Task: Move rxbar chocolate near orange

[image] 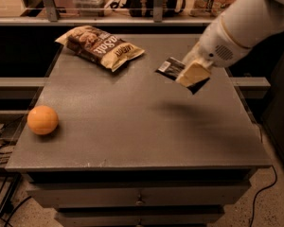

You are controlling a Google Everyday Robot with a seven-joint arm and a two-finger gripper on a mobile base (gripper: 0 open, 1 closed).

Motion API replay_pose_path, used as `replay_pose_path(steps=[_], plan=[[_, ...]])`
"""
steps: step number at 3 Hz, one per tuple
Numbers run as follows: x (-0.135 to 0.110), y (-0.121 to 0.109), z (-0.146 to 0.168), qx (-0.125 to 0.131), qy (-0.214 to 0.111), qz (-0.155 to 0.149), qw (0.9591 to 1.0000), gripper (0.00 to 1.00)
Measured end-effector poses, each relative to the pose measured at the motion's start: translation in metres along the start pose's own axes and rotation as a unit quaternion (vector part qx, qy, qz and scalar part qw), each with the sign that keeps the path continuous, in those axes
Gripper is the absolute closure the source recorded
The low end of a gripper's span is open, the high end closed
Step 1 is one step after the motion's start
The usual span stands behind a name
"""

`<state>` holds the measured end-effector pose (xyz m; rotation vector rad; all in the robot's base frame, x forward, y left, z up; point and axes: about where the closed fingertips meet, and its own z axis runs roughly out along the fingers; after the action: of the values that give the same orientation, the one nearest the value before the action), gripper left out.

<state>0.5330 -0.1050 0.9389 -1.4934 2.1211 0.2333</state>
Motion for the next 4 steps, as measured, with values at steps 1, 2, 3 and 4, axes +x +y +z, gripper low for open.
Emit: replay_pose_path(steps=[1, 2, 3, 4], plan=[[-0.003, 0.000, -0.002, 0.001, -0.003, -0.008, 1.0000, 1.00], [-0.001, 0.001, 0.005, -0.012, -0.001, -0.002, 0.9999, 1.00], [-0.029, 0.024, 0.023, -0.038, -0.012, -0.047, 0.9981, 1.00], [-0.069, 0.063, 0.047, -0.081, -0.034, -0.104, 0.9907, 1.00]])
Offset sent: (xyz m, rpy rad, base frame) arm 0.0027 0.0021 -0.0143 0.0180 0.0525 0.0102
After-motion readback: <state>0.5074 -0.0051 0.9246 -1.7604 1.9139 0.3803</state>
